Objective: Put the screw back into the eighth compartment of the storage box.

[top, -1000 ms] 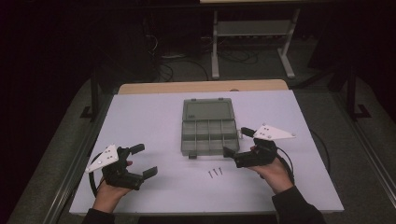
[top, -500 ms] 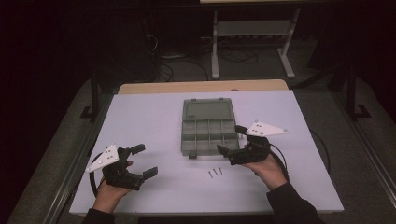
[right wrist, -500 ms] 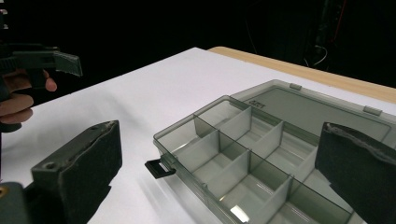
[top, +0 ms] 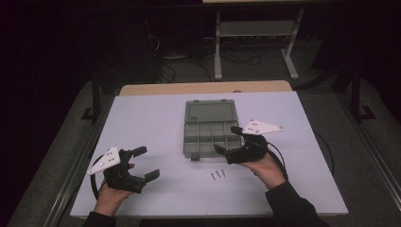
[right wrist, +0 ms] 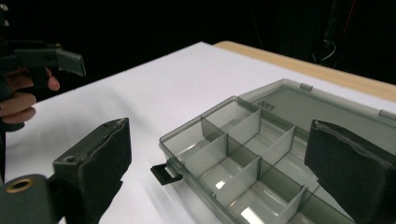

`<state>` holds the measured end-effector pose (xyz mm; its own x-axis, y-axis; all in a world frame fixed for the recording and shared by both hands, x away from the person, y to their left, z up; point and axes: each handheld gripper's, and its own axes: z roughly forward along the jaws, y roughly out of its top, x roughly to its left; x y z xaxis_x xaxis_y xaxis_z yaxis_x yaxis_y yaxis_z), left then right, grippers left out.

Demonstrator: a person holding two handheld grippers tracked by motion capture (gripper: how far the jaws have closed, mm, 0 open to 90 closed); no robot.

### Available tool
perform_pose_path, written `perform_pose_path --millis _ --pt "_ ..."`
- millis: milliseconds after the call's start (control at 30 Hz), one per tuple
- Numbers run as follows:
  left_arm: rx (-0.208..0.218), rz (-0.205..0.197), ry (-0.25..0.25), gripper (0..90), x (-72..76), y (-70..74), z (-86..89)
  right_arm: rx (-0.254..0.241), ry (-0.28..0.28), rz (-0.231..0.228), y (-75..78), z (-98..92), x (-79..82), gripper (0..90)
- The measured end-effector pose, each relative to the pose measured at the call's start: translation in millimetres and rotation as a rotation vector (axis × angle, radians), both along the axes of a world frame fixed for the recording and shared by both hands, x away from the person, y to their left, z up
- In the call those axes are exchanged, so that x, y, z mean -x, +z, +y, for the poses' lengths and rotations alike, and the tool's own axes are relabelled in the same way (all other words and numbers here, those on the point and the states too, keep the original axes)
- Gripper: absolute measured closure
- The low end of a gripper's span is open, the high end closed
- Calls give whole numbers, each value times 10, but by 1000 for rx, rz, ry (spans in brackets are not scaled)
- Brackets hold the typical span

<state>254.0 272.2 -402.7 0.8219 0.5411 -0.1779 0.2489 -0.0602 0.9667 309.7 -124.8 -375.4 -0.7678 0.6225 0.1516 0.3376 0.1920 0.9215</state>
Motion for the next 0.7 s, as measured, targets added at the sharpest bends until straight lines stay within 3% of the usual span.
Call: perform_pose_path --millis 333,700 --pt "0 2 -1 0 3 0 0 71 18 77 -12 29 -9 186" --pt "-2 2 -2 0 6 0 -1 154 45 148 -49 56 50 428"
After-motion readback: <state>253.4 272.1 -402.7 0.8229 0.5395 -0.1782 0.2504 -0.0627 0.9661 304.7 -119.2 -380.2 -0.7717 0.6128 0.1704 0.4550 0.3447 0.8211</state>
